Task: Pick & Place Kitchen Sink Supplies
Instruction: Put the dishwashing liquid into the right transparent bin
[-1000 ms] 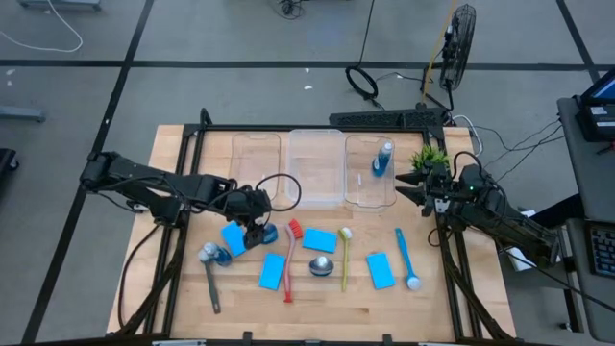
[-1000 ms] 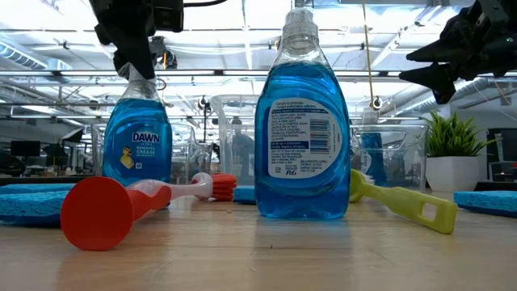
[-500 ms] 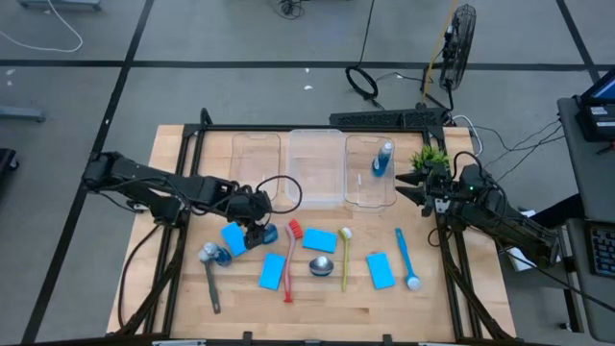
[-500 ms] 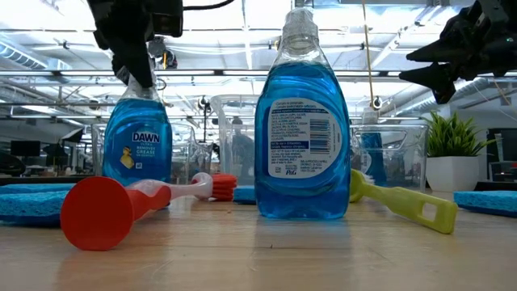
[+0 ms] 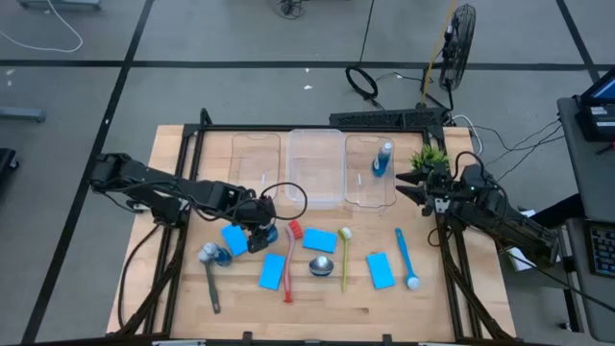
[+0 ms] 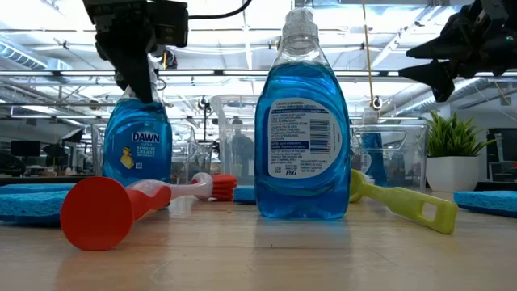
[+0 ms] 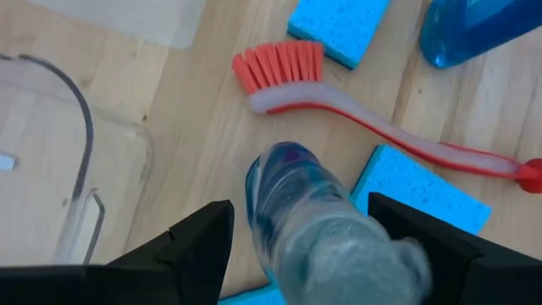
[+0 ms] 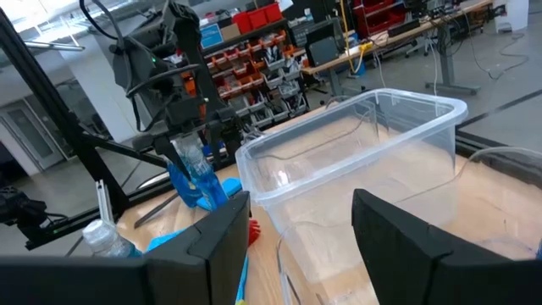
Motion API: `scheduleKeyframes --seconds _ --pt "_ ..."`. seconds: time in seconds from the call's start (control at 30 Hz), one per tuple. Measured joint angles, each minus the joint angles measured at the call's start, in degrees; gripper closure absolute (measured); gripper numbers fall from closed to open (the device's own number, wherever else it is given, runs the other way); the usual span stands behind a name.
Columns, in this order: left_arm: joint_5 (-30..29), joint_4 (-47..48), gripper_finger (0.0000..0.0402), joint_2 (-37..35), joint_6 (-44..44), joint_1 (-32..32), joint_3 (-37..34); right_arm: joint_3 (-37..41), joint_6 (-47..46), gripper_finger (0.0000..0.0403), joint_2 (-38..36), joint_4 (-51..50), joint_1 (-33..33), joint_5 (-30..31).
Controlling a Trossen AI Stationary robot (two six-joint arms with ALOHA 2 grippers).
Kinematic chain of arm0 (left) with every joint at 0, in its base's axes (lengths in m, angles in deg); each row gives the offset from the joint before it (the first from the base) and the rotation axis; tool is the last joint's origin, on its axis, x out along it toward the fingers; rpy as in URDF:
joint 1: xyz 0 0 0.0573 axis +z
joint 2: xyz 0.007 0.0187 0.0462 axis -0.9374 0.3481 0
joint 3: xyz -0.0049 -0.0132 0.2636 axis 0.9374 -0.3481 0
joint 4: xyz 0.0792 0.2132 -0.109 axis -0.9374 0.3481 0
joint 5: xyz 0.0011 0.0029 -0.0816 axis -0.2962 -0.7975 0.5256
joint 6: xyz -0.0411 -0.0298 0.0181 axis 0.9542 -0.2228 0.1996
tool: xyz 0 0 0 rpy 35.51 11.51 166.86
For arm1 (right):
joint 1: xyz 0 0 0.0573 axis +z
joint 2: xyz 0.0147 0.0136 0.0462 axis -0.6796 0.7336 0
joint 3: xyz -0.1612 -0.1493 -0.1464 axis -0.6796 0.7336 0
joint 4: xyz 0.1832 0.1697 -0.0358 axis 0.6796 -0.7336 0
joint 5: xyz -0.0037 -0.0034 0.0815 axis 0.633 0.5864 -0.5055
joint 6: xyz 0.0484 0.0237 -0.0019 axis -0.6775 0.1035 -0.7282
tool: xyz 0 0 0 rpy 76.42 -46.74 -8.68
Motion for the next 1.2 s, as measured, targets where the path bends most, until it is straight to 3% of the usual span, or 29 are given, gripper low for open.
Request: scheduleKeyframes --seconds 1.2 --pt "-0.1 2.4 0.0131 0.0 1.0 0.0 0.0 0.0 0.1 0.0206 0.0 0.3 0.0 0.0"
